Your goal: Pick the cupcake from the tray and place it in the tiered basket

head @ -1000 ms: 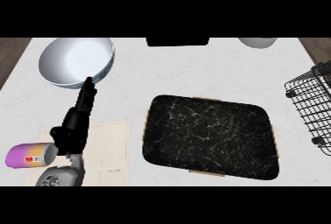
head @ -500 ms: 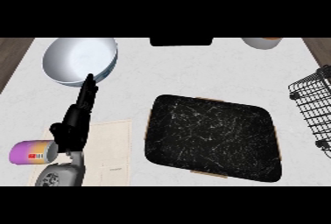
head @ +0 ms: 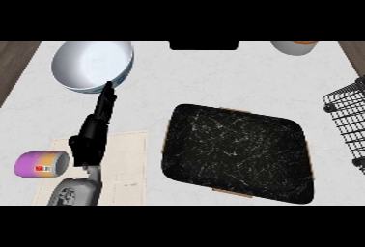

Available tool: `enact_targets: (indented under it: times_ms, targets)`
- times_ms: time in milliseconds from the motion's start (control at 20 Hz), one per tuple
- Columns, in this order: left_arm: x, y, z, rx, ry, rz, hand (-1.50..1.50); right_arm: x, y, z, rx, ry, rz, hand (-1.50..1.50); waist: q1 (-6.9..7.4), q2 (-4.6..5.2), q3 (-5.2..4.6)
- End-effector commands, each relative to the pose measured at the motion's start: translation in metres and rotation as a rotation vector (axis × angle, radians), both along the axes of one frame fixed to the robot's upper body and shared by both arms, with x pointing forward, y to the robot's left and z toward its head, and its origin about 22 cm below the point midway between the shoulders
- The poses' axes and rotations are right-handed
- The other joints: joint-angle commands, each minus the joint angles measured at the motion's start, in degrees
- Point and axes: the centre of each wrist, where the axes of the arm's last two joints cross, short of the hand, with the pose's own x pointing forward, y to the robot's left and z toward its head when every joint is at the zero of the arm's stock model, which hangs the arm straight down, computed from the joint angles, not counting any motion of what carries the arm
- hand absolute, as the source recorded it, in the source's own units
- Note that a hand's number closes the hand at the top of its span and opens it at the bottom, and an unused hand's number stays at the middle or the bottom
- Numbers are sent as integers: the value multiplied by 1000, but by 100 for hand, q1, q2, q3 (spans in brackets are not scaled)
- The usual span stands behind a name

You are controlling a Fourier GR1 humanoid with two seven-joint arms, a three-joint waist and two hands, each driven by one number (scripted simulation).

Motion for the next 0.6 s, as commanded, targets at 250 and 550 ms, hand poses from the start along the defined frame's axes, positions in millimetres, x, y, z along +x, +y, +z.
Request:
enact_targets:
  times_ms: [250,550]
  targets:
    - [-2,2,10,1,7,6,0,58,2,-4,-40,-19,-75,150,48,5,5]
    - [14,-7,11,2,11,-8,0,91,-21,-20,-119,-26,-90,150,57,19,7]
